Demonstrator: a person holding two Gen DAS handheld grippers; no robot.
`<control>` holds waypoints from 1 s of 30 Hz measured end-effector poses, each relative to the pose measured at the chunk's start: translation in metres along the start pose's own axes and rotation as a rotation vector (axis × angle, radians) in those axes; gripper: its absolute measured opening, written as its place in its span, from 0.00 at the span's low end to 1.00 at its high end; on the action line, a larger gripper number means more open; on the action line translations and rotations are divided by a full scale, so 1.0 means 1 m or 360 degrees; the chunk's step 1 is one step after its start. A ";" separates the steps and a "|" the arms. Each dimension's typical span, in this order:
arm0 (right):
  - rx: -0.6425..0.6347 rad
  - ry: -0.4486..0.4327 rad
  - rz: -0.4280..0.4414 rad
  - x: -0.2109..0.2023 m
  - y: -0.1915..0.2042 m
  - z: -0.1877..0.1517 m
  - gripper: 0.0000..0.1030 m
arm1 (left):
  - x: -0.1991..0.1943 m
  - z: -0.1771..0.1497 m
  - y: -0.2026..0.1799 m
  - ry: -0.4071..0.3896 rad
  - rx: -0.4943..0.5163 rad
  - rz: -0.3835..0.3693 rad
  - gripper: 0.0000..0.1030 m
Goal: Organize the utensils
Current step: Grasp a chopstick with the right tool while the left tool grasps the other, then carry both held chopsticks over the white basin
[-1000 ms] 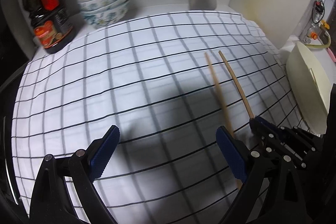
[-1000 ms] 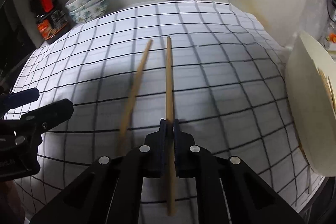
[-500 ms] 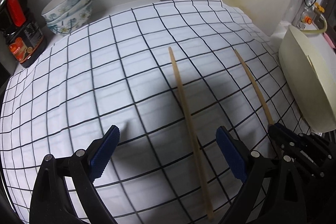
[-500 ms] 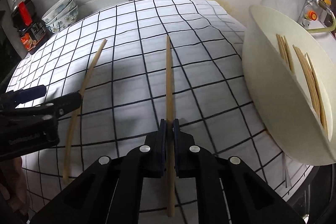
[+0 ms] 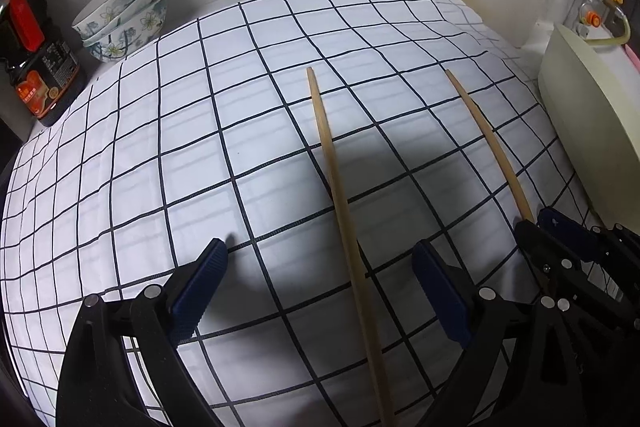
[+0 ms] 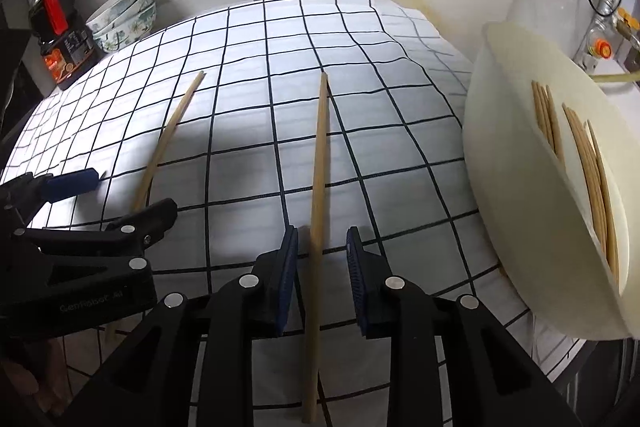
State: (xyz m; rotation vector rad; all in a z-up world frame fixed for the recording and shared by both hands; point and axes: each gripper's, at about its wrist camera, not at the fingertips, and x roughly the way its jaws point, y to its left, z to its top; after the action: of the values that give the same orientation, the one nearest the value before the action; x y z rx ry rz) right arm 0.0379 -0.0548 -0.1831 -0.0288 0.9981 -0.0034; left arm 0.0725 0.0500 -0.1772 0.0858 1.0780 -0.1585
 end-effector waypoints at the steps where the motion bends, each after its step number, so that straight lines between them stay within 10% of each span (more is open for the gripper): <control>1: 0.0000 0.0002 0.0005 0.000 0.000 0.000 0.23 | 0.000 0.000 0.000 -0.0010 0.0005 -0.0003 0.83; 10: -0.0074 0.0002 0.0035 0.001 0.007 0.003 0.06 | -0.008 0.002 -0.012 -0.0041 0.0063 -0.0032 0.08; 30: 0.0160 -0.0183 0.0288 -0.102 -0.043 0.018 0.06 | -0.107 0.032 -0.031 -0.0170 0.0042 -0.0189 0.07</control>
State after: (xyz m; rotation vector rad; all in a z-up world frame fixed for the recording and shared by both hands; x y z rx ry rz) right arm -0.0017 -0.0956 -0.0859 0.1517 0.8816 0.1125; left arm 0.0457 0.0238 -0.0670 0.0365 0.9747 -0.2817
